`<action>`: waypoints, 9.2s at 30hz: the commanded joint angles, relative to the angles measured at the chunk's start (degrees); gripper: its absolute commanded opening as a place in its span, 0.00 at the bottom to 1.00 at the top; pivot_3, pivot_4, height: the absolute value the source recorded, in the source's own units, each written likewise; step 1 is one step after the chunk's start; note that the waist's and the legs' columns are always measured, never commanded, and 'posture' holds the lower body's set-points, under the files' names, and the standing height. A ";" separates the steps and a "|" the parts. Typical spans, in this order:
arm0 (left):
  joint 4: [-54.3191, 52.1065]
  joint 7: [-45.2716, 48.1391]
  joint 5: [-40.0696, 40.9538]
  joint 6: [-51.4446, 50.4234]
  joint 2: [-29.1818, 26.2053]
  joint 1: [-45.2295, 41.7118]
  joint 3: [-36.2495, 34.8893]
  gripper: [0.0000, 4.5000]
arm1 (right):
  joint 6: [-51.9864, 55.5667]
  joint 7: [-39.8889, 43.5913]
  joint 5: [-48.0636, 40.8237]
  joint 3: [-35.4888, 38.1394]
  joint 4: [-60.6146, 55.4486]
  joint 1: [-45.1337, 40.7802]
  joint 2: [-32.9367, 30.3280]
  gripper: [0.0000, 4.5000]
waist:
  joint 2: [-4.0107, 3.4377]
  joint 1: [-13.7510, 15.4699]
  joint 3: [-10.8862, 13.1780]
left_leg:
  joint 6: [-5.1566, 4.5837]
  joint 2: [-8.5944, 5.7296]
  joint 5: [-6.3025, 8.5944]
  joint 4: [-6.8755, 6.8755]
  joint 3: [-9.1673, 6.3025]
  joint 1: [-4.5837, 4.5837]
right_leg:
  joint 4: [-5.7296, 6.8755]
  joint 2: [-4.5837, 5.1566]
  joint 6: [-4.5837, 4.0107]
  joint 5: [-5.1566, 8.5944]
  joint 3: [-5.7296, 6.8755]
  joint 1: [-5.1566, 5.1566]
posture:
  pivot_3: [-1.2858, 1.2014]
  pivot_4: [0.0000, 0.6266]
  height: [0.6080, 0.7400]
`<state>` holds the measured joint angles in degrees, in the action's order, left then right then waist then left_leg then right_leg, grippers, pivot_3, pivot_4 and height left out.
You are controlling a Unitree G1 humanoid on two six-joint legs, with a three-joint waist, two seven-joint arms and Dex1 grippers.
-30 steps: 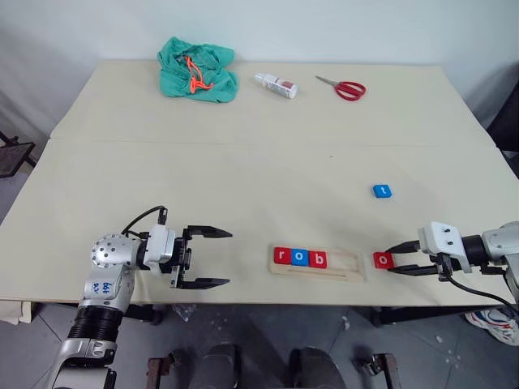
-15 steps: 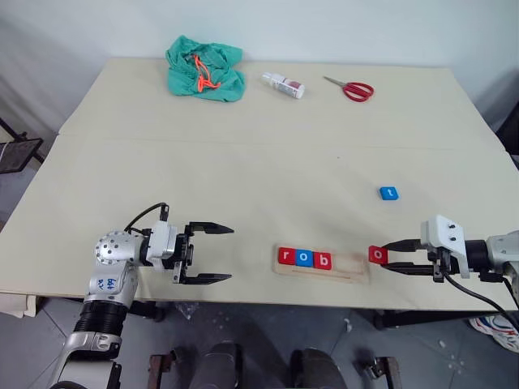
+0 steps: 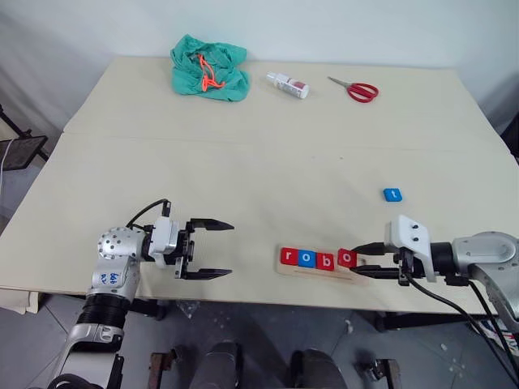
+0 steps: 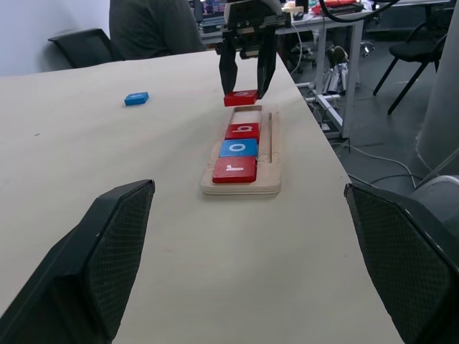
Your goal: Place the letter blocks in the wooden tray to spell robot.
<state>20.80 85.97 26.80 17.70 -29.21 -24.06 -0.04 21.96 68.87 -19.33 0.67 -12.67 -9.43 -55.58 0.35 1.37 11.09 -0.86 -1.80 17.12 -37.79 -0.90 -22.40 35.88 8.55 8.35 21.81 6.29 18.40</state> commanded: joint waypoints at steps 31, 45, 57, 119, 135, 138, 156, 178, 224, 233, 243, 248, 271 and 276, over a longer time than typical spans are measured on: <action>-5.20 -2.01 -0.02 -0.69 0.65 1.52 -0.04 1.00 | 4.99 -4.87 -0.48 6.79 -4.72 4.92 -0.67 0.71 | 0.00 0.09 0.00 | 0.00 0.00 0.00 0.03 -0.02 -0.01 | 0.00 0.01 0.00 0.00 0.02 -0.01 | 0.52 0.24 1.00; -6.05 -2.08 0.06 -0.95 0.78 1.99 -0.23 1.00 | 9.20 -7.08 -1.19 3.90 -8.95 6.04 0.35 0.00 | 0.00 0.11 0.00 | 0.00 0.00 0.00 0.04 0.00 0.00 | -0.01 0.00 0.00 0.00 0.00 0.00 | 0.52 0.24 1.00; -7.05 -3.01 0.01 -1.03 0.67 2.83 -0.25 1.00 | 8.66 -7.22 -0.77 0.11 -8.03 3.11 1.76 0.00 | 0.00 0.07 0.00 | 0.00 0.00 0.00 0.04 -0.02 0.00 | -0.01 0.00 0.00 0.00 0.00 0.00 | 0.52 0.24 1.00; -2.23 -1.35 -0.20 0.82 1.68 0.63 -0.02 1.00 | 10.27 -32.68 -2.69 24.04 -6.16 7.44 17.31 0.22 | -0.01 0.07 0.00 | 0.00 -0.02 0.00 0.09 0.01 0.01 | 0.01 0.00 0.00 0.00 -0.03 0.04 | 0.52 0.24 1.00; 0.58 1.12 -0.17 1.50 2.69 -1.99 0.62 1.00 | 7.45 -44.69 0.69 18.87 3.33 -1.61 24.82 1.00 | -0.01 -0.74 0.01 | 0.00 -0.02 0.00 0.26 0.08 0.07 | 0.08 -0.01 0.00 0.00 -0.10 0.13 | 0.52 0.24 1.00; -0.14 1.13 0.07 1.37 2.28 -1.27 0.44 1.00 | 7.34 -45.80 2.00 17.78 6.57 -3.98 24.50 1.00 | -0.02 -0.70 0.01 | 0.00 -0.02 0.00 0.26 0.06 0.07 | 0.08 0.00 0.00 0.00 -0.10 0.13 | 0.52 0.24 1.00; -9.55 -2.00 0.89 -2.26 -0.56 5.19 -0.95 1.00 | 4.54 -44.84 5.12 13.75 32.82 -20.79 24.55 1.00 | -0.03 -1.62 0.01 | 0.01 -0.01 -0.01 0.39 0.06 0.08 | 0.07 0.00 0.00 0.00 -0.11 0.18 | 0.52 0.24 1.00; -1.23 0.31 2.16 0.61 -2.62 5.23 -6.58 1.00 | 12.13 -46.70 -0.35 17.89 8.87 -9.97 25.42 0.33 | -0.04 -1.42 0.02 | 0.01 -0.01 -0.01 0.50 0.04 0.07 | 0.07 0.00 0.00 0.00 -0.10 0.24 | 0.52 0.24 1.00; -2.73 0.39 5.24 -6.81 -2.50 3.90 -10.80 1.00 | 15.19 -49.88 -11.70 26.97 -22.95 26.88 34.08 0.99 | -0.04 -1.38 0.02 | 0.03 -0.06 -0.02 0.54 0.09 0.23 | 0.12 0.00 0.00 0.00 -0.29 0.18 | 0.52 0.24 1.00; -1.98 -0.35 4.80 -6.69 -5.31 7.28 -12.84 1.00 | -5.04 -19.34 -6.44 29.41 -5.32 29.08 11.76 0.99 | -0.03 -1.38 0.01 | -0.01 -0.07 -0.01 0.48 0.18 0.26 | 0.05 0.02 0.00 0.00 -0.29 0.08 | 0.52 0.24 1.00; -3.57 1.53 5.63 -4.94 -5.89 10.86 -13.22 1.00 | -16.80 1.64 -1.20 17.36 16.23 12.32 -2.51 0.99 | -0.02 -1.36 0.01 | -0.03 0.00 -0.02 0.41 0.22 0.25 | -0.02 0.02 0.00 0.00 -0.21 0.04 | 0.52 0.24 1.00; -6.97 0.65 6.40 -5.45 -6.13 13.64 -13.82 1.00 | -19.19 6.89 2.32 10.22 24.53 3.15 -3.33 0.99 | -0.02 -1.21 0.01 | -0.03 0.00 -0.02 0.36 0.12 0.18 | -0.03 0.03 0.00 0.00 -0.15 0.03 | 0.52 0.24 1.00; -7.60 1.87 8.43 -5.80 -8.40 15.63 -16.65 1.00 | -19.64 7.94 6.96 3.90 32.09 -4.67 -2.32 0.56 | -0.02 -1.32 0.02 | -0.02 0.02 -0.01 0.32 0.10 0.16 | -0.03 0.01 0.00 0.00 -0.10 0.03 | 0.52 0.24 1.00; -5.87 3.22 8.52 -4.93 -8.32 14.10 -16.12 1.00 | -17.99 6.91 5.63 5.22 29.60 -4.20 -1.97 0.32 | -0.02 -1.35 0.01 | -0.02 0.02 -0.01 0.32 0.10 0.16 | -0.03 0.01 0.00 0.00 -0.10 0.03 | 0.52 0.24 1.00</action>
<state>14.68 85.98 33.85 11.84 -36.81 -9.11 -15.25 3.18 76.34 -12.81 4.84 18.72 -13.99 -57.58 0.33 0.01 11.11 -0.88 -1.78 17.10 -37.48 -0.80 -22.24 35.85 8.57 8.34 21.81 6.19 18.43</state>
